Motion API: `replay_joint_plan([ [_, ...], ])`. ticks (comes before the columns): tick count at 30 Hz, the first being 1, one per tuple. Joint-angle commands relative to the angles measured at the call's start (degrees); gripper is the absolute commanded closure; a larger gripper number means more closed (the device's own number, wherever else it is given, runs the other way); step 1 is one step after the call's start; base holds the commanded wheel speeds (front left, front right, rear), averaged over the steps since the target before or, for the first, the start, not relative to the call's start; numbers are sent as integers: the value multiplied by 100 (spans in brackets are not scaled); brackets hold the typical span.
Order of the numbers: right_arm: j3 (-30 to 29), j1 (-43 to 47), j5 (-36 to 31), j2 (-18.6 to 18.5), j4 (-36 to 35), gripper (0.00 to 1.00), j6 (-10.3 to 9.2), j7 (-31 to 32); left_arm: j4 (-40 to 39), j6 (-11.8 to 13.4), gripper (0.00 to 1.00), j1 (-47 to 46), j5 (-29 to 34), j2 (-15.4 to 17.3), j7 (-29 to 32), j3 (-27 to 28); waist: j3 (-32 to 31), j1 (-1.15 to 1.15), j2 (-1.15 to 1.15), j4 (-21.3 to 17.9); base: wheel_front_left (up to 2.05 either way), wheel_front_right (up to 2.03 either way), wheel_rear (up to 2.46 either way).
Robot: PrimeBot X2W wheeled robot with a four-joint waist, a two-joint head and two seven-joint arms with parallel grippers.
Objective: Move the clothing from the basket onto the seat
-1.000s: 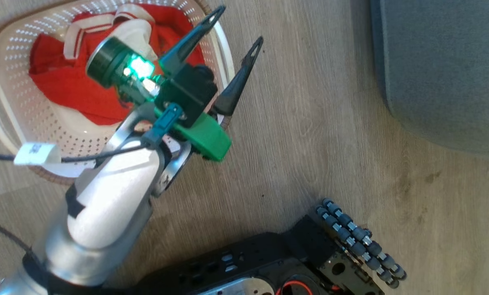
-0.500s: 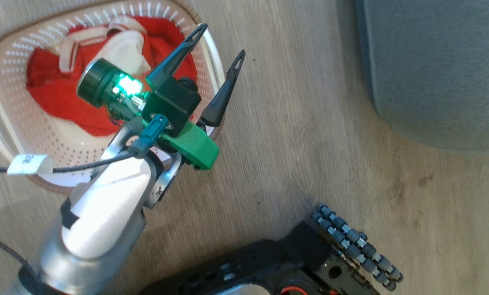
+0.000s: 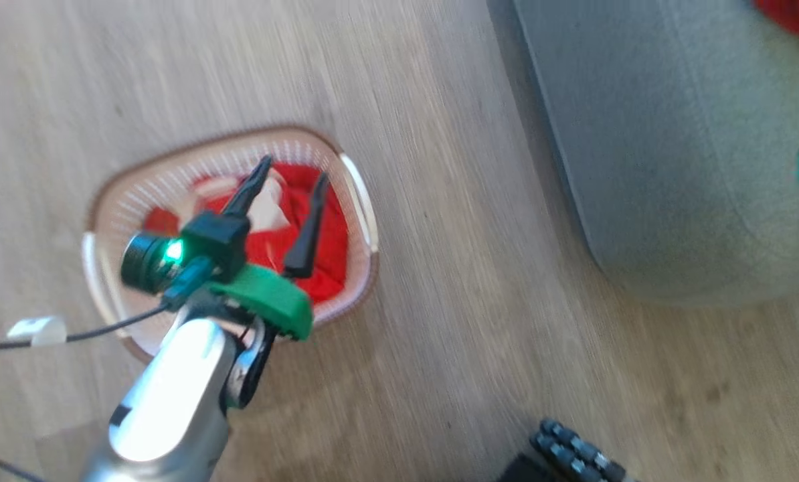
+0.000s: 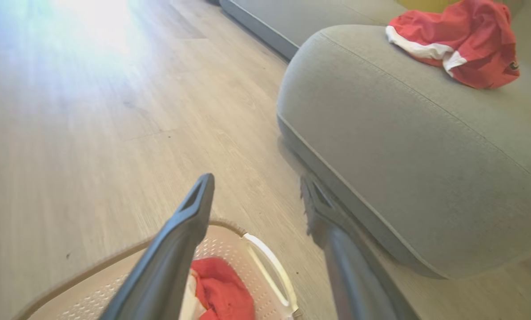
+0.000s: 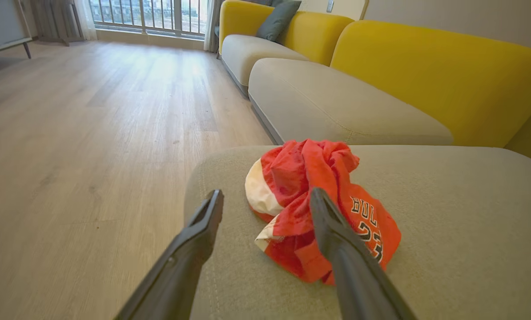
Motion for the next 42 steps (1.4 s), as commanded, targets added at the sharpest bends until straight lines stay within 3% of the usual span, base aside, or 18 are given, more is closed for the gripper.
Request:
replay_joint_plan([
  [1, 83, 285, -46, -25, -278, 0, 40, -37, -52, 61, 0, 111, -37, 35, -83, 241, -722, 1, 0, 376, 0, 0, 0],
  [8, 367, 1573, -442, 565, -1254, 0, 40, -37, 398, 272, 0, 692, -296, 37, -256, 1006, -1444, 1, 0, 875, 0, 0, 0],
  [21, 504, 2983, -916, 1605, -1437, 0, 40, -37, 299, -74, 0, 1736, 158, -482, -261, 2246, -2406, 1, 0, 1633, 0, 0, 0],
  [29, 462, 3425, -950, 1783, -1576, 0, 40, -37, 240, -284, 0, 2378, 373, -720, -262, 2707, -2893, 1, 0, 1632, 0, 0, 0],
  [42, 422, 3482, -1043, 1820, -1599, 0, 40, -37, 178, -537, 0, 2406, 629, -883, -262, 3028, -2958, 1, 0, 1537, 0, 0, 0],
])
